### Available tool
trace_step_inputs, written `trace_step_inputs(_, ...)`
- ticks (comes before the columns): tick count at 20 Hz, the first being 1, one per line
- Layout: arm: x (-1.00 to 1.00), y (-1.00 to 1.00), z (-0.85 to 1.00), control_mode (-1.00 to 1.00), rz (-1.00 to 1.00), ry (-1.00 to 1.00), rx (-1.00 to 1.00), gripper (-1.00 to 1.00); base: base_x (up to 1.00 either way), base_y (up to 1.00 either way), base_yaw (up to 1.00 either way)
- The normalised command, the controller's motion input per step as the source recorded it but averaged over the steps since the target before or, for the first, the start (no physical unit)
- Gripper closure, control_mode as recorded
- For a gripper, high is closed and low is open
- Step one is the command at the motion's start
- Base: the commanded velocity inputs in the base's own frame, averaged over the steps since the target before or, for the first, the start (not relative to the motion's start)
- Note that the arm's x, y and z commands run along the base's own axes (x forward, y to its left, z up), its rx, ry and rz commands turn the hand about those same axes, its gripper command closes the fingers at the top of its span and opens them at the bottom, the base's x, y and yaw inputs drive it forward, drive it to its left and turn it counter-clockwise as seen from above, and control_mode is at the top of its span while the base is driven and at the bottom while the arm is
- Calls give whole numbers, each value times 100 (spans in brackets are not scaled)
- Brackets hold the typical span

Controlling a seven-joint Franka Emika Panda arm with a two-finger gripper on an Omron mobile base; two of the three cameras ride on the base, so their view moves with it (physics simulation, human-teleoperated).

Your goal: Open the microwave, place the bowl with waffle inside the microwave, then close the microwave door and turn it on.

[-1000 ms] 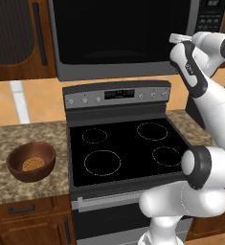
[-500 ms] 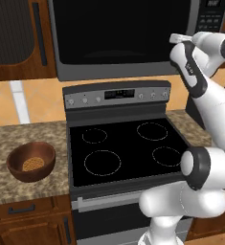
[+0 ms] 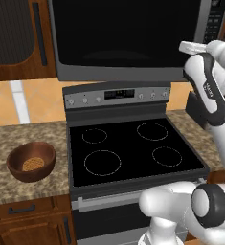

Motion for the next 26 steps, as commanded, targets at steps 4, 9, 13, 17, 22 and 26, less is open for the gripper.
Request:
trace_step_inputs(4, -100, 71, 15, -100, 0, -4, -3, 100, 0, 0, 0)
trace_step_inputs(9, -100, 99, 17, -100, -1, -1, -10, 100, 0, 0, 0)
trace_step_inputs(13, -100, 100, 38, -100, -6, 0, -12, 100, 0, 0, 0)
trace_step_inputs(17, -100, 92, 47, -100, -13, 2, -8, 100, 0, 0, 0)
trace_step_inputs(22, -100, 96, 41, -100, -18, 9, -10, -100, 0, 0, 0)
trace_step_inputs(26, -99, 84, 24, -100, -13, 8, -10, -100, 0, 0, 0)
